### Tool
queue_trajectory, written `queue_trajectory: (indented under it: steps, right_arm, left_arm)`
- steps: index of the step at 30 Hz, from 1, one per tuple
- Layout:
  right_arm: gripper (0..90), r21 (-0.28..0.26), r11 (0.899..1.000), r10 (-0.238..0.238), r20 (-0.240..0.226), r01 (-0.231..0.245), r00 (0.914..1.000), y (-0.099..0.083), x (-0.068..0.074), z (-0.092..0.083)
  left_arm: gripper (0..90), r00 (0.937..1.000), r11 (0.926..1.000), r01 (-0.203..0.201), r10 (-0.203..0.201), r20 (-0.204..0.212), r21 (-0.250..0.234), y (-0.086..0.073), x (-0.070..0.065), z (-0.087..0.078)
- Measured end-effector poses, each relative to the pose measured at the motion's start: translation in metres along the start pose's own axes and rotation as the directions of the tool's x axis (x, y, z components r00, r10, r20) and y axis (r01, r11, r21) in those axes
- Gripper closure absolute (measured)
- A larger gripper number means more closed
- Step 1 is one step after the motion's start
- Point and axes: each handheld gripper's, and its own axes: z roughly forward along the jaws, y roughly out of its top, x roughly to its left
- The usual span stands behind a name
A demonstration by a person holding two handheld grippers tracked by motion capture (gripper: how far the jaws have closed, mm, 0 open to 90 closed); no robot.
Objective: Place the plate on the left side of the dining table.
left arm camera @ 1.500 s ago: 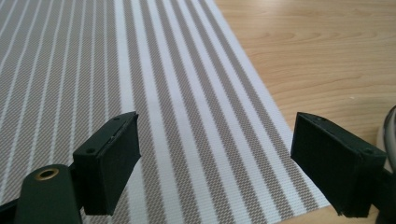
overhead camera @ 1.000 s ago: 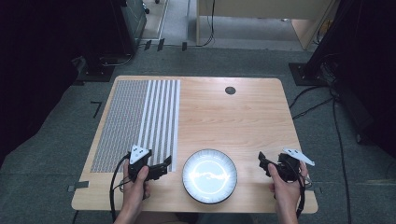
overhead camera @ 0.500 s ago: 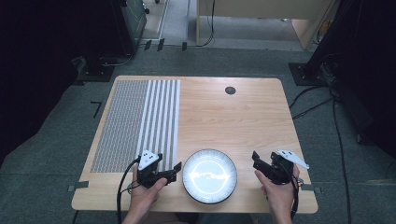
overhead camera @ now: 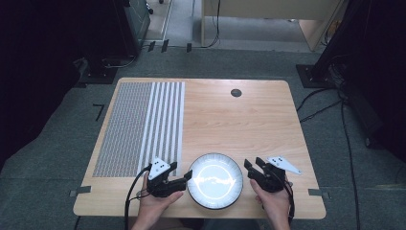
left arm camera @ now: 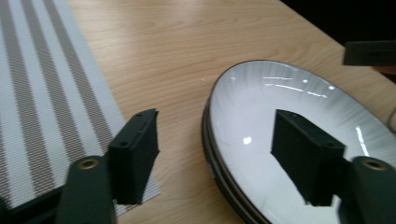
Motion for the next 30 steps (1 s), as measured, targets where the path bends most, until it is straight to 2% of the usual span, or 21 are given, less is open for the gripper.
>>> queue_trajectory:
  steps: [1,2,3,4,6,9,10,15,17,18,20,21,24,25,26,30]
  right_arm:
    - [53.1,0.001,1.000,-0.004,-0.013,0.004,0.9999,-0.001,0.002,0.000]
    - [57.3,-0.002,1.000,0.007,-0.054,-0.007,0.9985,-0.001,0.006,0.000]
    - [57.3,-0.002,1.000,0.007,-0.054,-0.007,0.9985,-0.001,0.006,0.000]
    - [61.1,-0.013,0.999,0.038,-0.094,-0.039,0.9948,-0.002,0.009,0.000]
    - [62.0,-0.017,0.999,0.042,-0.108,-0.044,0.9933,-0.004,0.012,0.001]
    - [63.3,-0.017,0.999,0.042,-0.122,-0.045,0.9916,-0.005,0.013,0.001]
    - [67.2,0.005,0.999,0.044,-0.122,-0.044,0.9916,-0.007,0.014,0.003]
    - [73.2,0.046,0.998,0.047,-0.104,-0.042,0.9935,-0.008,0.015,0.003]
    - [74.0,0.067,0.997,0.053,-0.115,-0.046,0.9920,-0.007,0.015,0.004]
    - [76.1,0.101,0.994,0.052,-0.090,-0.043,0.9946,-0.008,0.016,0.005]
    - [77.0,0.114,0.992,0.057,-0.077,-0.048,0.9954,-0.008,0.016,0.005]
    - [80.4,0.131,0.989,0.082,-0.073,-0.072,0.9939,-0.008,0.015,0.005]
    - [83.2,0.151,0.985,0.098,-0.078,-0.086,0.9921,-0.008,0.014,0.006]
    - [83.2,0.151,0.985,0.098,-0.078,-0.086,0.9921,-0.008,0.014,0.006]
    - [84.4,0.174,0.980,0.107,-0.062,-0.095,0.9923,-0.008,0.014,0.006]
    - [84.7,0.184,0.977,0.117,-0.060,-0.104,0.9914,-0.008,0.014,0.007]
  left_arm:
    - [38.2,0.9999,1.0000,-0.001,0.001,0.014,0.001,0.000,-0.001,0.000]
    - [43.2,0.9994,1.0000,-0.005,0.004,0.033,0.005,-0.001,-0.003,0.001]
    - [45.9,0.9994,1.0000,-0.005,0.004,0.033,0.005,-0.001,-0.003,0.001]
    - [49.2,0.9988,0.9999,-0.012,0.012,0.047,0.012,-0.001,-0.004,0.001]
    - [52.7,0.9979,0.9994,-0.016,0.014,0.063,0.029,-0.003,-0.006,0.003]
    - [56.1,0.9981,0.9989,-0.016,0.013,0.060,0.045,-0.004,-0.006,0.005]
    - [59.2,0.9980,0.9984,-0.019,0.016,0.062,0.054,-0.005,-0.006,0.006]
    - [65.2,0.9978,0.9979,-0.028,0.024,0.062,0.058,-0.005,-0.005,0.007]
    - [67.3,0.9974,0.9978,-0.027,0.022,0.069,0.061,-0.005,-0.005,0.007]
    - [68.9,0.9972,0.9977,-0.027,0.023,0.071,0.062,-0.006,-0.005,0.007]
    - [69.6,0.9972,0.9976,-0.029,0.025,0.071,0.062,-0.006,-0.005,0.007]
    - [69.7,0.9971,0.9974,-0.035,0.031,0.070,0.063,-0.006,-0.006,0.007]
    - [69.3,0.9976,0.9969,-0.044,0.040,0.056,0.064,-0.005,-0.005,0.006]
    - [68.7,0.9976,0.9969,-0.044,0.040,0.056,0.064,-0.005,-0.005,0.006]
    - [67.6,0.9980,0.9972,-0.036,0.033,0.054,0.066,-0.005,-0.004,0.006]
    - [67.5,0.9974,0.9962,-0.030,0.025,0.067,0.081,-0.005,-0.001,0.007]
